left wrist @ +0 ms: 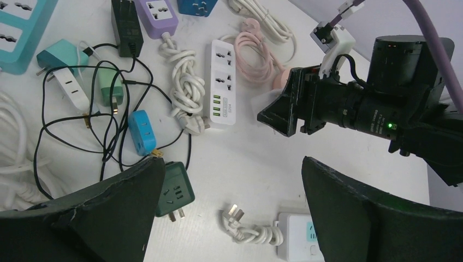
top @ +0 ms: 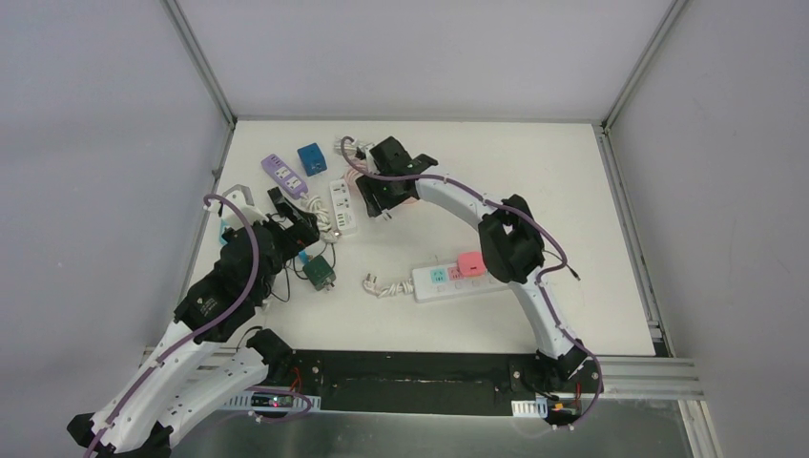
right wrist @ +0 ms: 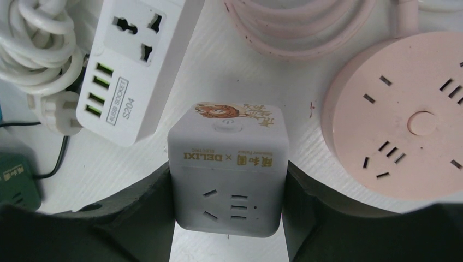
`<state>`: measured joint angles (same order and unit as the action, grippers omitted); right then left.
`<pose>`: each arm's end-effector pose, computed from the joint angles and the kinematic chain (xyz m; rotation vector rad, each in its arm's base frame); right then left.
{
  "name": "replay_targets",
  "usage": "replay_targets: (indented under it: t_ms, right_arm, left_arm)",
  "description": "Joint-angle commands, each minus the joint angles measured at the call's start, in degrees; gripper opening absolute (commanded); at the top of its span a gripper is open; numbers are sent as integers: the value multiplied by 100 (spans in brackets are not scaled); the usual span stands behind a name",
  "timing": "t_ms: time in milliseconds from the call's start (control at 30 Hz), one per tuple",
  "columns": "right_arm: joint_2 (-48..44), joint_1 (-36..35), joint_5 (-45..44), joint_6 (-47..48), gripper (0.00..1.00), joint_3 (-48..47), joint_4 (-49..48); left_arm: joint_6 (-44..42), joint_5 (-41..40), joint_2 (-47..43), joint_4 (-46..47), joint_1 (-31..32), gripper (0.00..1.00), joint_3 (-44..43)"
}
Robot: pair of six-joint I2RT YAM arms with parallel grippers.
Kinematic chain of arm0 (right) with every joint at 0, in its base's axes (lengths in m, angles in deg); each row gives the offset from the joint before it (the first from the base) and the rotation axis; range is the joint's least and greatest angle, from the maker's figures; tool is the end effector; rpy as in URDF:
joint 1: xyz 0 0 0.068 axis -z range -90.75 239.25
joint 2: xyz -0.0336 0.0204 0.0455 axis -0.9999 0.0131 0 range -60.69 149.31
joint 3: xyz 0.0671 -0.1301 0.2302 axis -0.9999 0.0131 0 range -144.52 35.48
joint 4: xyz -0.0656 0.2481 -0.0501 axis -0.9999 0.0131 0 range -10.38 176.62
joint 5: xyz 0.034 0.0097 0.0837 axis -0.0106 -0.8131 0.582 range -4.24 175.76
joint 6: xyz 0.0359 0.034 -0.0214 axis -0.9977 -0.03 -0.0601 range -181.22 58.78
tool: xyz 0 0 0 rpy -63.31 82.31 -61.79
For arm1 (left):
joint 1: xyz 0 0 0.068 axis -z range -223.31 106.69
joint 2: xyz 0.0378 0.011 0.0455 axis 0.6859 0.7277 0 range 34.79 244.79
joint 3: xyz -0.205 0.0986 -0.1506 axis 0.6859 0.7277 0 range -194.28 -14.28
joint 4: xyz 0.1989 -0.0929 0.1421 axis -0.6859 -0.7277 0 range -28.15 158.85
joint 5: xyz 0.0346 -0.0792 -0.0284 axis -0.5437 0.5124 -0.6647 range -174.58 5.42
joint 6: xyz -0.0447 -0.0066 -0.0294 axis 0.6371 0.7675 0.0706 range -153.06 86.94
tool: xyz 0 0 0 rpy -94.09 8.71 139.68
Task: Pull the plug off the socket
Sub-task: Place the plug at the center of the board.
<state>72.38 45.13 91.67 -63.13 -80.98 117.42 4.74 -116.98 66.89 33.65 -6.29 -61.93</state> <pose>0.3677 0.3617 0.2048 -0.9662 2.3856 0.4454 0.1028 -0.0537 0.3424 -0.3885 1.8338 -0.3624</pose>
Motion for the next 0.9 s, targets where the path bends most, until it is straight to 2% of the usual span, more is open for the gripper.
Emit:
replay_targets:
  t_ms: [0,200,633,867]
  right_arm:
    - [145,-85,-257,-269,14,-464,-354]
    - [274,-167,-476,-169,30,-476,-401]
    - [94,-219,-411,-66,87,-448,-423]
    - [-741,-117,-181,312,93,-284,-264]
  left_arm:
    - [-213,-246,48,26,-45,99,40]
    - [-222,-325,47,37,-47,99,69]
    - [-139,-203,-15,24,-45,99,46]
    - [47,-9,-220,64,-45,99,78]
